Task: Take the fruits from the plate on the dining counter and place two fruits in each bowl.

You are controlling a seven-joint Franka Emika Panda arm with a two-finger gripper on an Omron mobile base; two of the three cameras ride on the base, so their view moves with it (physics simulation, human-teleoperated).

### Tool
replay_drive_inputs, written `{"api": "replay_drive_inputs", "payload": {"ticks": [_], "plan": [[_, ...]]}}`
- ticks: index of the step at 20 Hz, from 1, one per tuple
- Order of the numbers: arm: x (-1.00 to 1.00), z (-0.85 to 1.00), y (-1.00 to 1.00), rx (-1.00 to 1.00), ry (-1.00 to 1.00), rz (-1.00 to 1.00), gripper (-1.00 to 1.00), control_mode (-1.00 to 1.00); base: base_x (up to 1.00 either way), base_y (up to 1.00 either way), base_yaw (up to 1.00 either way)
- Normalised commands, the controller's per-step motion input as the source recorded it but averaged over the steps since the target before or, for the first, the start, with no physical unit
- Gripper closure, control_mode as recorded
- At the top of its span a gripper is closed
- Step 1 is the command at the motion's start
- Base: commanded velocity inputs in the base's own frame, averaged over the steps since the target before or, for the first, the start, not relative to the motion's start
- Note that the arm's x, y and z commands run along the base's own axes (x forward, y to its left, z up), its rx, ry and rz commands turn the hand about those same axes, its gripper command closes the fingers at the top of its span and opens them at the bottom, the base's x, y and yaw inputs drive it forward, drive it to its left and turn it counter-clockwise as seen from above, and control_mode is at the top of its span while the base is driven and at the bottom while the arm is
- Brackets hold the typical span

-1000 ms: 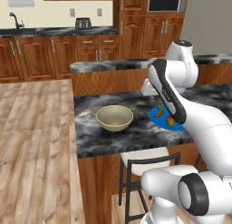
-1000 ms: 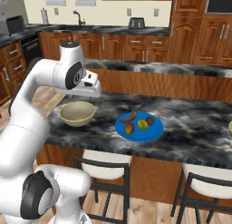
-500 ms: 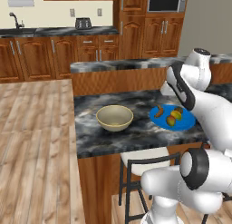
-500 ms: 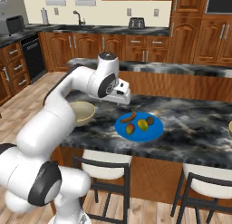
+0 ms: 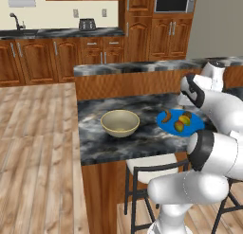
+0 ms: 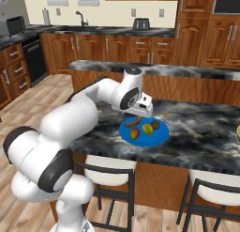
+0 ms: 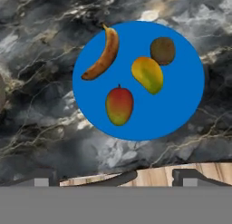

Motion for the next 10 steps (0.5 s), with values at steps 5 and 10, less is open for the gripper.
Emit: {"api": "replay_drive_inputs", "payload": {"ticks": [5, 10], "plan": [[0.03, -0.54, -0.01, 0.00, 0.20, -0.12, -1.00, -1.00, 0.00, 0.00, 0.00], [0.21, -0.54, -0.01, 0.00, 0.07, -0.07, -1.00, -1.00, 0.00, 0.00, 0.00]]}}
